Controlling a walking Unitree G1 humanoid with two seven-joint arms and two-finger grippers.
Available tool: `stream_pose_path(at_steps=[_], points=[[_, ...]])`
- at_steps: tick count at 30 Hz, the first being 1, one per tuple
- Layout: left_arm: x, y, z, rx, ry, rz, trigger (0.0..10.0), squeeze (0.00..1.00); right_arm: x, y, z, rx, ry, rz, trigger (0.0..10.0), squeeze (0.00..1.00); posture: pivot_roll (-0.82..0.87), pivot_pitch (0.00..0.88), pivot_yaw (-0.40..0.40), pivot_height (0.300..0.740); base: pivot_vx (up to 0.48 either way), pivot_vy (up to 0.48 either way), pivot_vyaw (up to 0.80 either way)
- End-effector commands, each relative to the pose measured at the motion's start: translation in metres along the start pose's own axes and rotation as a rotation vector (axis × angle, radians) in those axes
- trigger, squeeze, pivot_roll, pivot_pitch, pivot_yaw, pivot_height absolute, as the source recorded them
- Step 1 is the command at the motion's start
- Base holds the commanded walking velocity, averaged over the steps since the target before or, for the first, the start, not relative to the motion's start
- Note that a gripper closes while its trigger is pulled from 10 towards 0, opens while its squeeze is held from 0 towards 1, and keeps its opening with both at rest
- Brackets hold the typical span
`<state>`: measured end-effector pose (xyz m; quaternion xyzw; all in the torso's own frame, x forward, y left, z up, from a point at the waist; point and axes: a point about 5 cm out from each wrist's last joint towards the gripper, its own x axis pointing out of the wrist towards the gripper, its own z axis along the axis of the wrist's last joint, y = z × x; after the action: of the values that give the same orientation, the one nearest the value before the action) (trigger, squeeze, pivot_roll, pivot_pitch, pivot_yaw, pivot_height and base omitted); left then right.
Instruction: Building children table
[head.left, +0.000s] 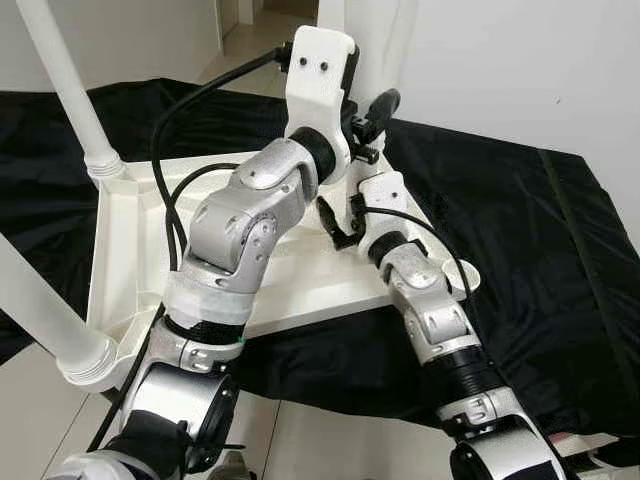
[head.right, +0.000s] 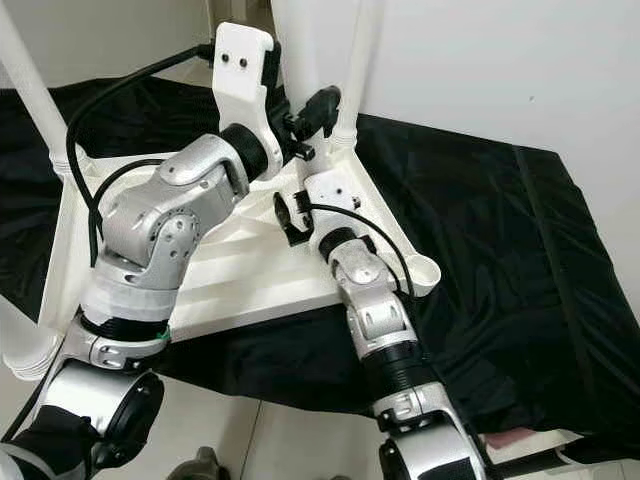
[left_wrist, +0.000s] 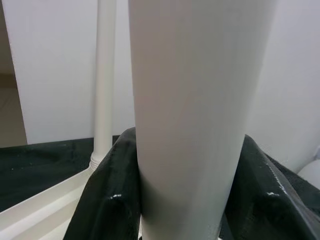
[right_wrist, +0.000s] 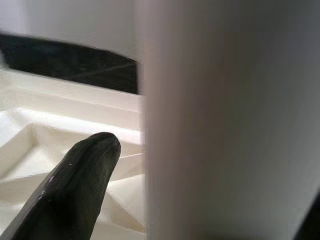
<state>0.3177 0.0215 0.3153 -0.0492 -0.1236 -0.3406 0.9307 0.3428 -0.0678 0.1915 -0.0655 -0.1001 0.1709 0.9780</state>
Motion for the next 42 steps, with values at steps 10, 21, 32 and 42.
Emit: stream_pose_path(at_steps=[10,21,32,42], points=[[0.008,-0.01,0.008,0.046,-0.046,0.003,10.0,0.0,0.005,-0.005,0.006,-0.039,-0.005,-0.237,10.0,0.0,0.17,0.008,-0.071,0.74,0.0,0.0,0.0],[0.013,-0.017,0.015,0.054,-0.078,-0.005,10.0,0.0,0.005,-0.002,0.002,-0.069,0.026,-0.322,10.0,0.0,0.18,0.0,-0.082,0.74,0.0,0.0,0.0],[0.016,-0.022,0.016,0.053,-0.087,-0.027,10.0,0.0,0.008,-0.003,0.013,-0.064,-0.036,-0.336,7.6,0.0,0.18,0.0,-0.088,0.74,0.0,0.0,0.0],[0.016,-0.024,0.016,0.057,-0.091,-0.028,10.0,0.0,0.007,-0.006,0.016,-0.068,-0.056,-0.351,0.0,0.0,0.17,0.0,-0.09,0.74,0.0,0.0,0.0]])
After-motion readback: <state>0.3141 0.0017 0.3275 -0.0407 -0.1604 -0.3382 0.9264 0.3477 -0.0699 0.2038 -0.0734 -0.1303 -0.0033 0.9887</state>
